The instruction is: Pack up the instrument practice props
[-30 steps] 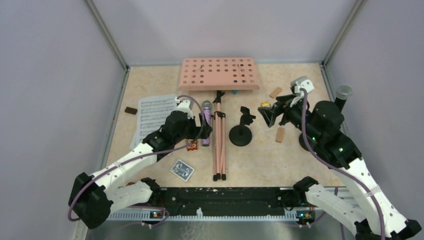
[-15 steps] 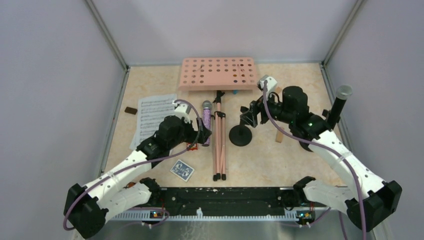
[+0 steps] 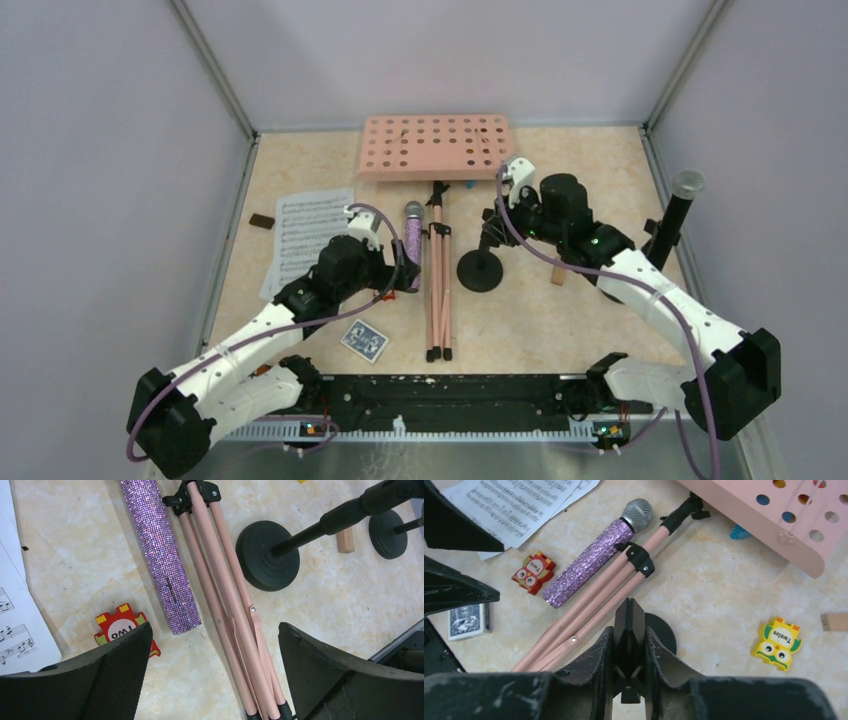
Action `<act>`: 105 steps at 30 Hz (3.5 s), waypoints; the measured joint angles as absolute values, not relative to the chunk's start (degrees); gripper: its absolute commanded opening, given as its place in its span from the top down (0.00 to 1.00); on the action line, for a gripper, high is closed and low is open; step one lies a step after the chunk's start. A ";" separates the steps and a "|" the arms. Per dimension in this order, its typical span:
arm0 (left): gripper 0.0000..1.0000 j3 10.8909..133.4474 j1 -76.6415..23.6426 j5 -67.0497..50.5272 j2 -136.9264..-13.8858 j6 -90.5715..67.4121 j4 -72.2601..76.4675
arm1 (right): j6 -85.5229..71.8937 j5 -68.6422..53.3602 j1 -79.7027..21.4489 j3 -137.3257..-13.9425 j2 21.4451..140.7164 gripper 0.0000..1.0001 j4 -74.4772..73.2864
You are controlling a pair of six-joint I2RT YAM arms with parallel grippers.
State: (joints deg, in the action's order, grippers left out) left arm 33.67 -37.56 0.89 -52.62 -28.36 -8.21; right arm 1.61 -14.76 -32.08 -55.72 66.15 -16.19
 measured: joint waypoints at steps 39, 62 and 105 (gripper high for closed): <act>0.01 32.51 -37.56 1.69 -47.11 -26.79 -12.05 | -3.25 20.95 -22.83 -68.45 84.14 0.16 -14.13; 0.01 56.23 -66.57 5.13 -83.22 -13.47 15.70 | -11.86 7.62 -22.81 -95.50 47.66 0.15 -42.52; 0.01 53.67 -71.05 19.14 -80.25 -18.55 19.51 | -16.32 27.90 2.96 -75.29 55.29 0.01 -57.34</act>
State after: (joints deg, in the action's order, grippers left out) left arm 53.67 -71.05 19.14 -80.25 -18.55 19.51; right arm -16.32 27.90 2.96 -75.29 55.29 -57.34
